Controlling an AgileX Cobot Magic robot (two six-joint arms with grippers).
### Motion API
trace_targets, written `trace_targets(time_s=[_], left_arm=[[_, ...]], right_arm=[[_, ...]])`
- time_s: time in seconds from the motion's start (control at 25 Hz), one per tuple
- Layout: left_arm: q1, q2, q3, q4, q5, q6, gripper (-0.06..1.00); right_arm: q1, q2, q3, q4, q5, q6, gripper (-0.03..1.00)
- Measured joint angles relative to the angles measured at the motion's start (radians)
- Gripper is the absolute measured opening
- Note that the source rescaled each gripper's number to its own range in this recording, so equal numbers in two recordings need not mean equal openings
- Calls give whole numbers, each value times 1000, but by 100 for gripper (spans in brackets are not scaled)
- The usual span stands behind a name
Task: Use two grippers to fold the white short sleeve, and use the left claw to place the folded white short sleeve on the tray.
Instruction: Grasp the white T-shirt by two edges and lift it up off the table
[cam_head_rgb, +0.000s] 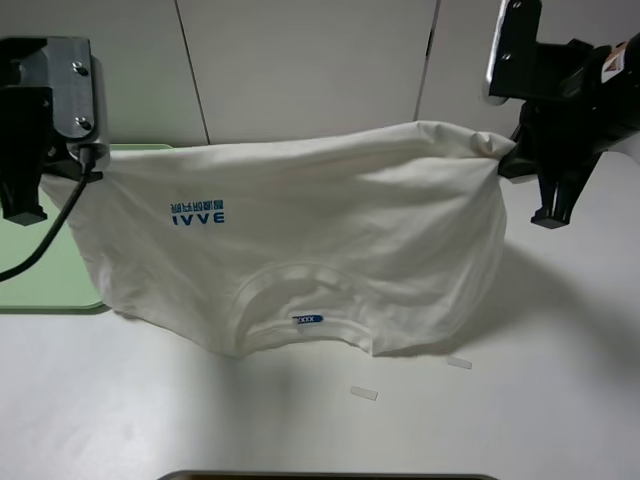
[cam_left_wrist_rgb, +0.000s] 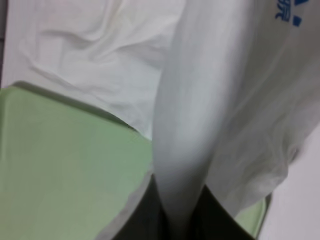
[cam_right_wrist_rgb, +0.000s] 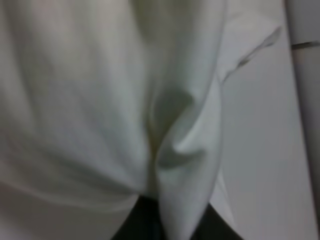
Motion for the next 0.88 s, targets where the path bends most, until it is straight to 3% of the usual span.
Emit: trace_targets(time_s=[0.48, 0.88], left_arm=[[0, -279, 0, -6, 17, -3, 0], [0, -422, 0, -7, -68, -3, 0]], right_arm=[[0, -230, 0, -2, 15, 0, 0], [0, -380, 1, -12, -162, 0, 0]])
